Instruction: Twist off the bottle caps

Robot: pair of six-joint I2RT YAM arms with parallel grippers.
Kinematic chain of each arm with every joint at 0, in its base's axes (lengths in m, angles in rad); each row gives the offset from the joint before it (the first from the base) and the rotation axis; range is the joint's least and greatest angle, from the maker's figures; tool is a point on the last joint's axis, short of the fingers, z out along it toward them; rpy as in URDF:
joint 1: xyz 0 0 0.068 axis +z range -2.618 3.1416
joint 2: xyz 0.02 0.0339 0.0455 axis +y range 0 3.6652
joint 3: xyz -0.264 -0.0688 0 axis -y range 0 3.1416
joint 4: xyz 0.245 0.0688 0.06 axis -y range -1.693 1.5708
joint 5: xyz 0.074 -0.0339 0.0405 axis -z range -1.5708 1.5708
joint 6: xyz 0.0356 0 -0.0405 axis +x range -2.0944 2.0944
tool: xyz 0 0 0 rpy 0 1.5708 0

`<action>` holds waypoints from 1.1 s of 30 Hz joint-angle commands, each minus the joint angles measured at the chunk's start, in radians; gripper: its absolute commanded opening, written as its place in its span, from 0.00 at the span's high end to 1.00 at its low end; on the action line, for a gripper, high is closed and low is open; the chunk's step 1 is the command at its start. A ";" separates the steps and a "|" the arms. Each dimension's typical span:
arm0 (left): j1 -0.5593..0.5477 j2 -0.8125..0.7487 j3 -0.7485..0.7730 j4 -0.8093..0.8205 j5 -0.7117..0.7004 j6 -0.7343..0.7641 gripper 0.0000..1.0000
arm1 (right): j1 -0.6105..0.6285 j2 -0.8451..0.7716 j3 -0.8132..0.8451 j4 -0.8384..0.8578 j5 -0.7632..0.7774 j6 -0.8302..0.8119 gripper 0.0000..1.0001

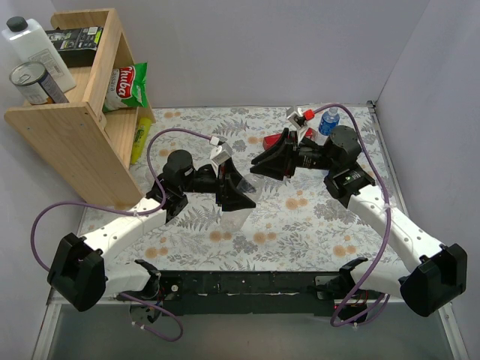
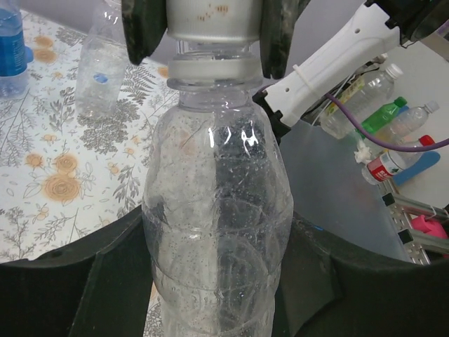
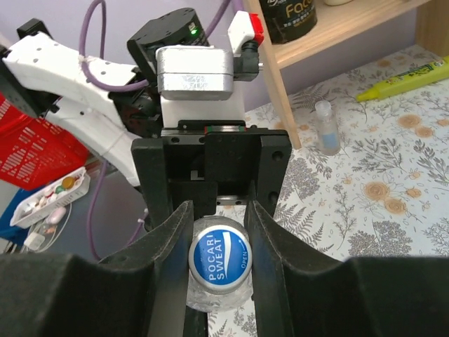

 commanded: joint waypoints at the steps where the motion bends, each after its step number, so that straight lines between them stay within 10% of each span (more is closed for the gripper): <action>1: 0.010 0.011 -0.008 0.024 0.113 -0.027 0.68 | -0.078 -0.071 0.024 0.165 -0.102 0.025 0.99; 20: 0.023 0.038 0.025 -0.123 -0.089 0.043 0.69 | -0.087 -0.116 0.000 0.069 0.015 -0.024 0.98; 33: 0.023 -0.079 0.033 -0.303 -0.629 0.174 0.68 | -0.087 -0.275 -0.087 -0.726 0.708 -0.147 0.99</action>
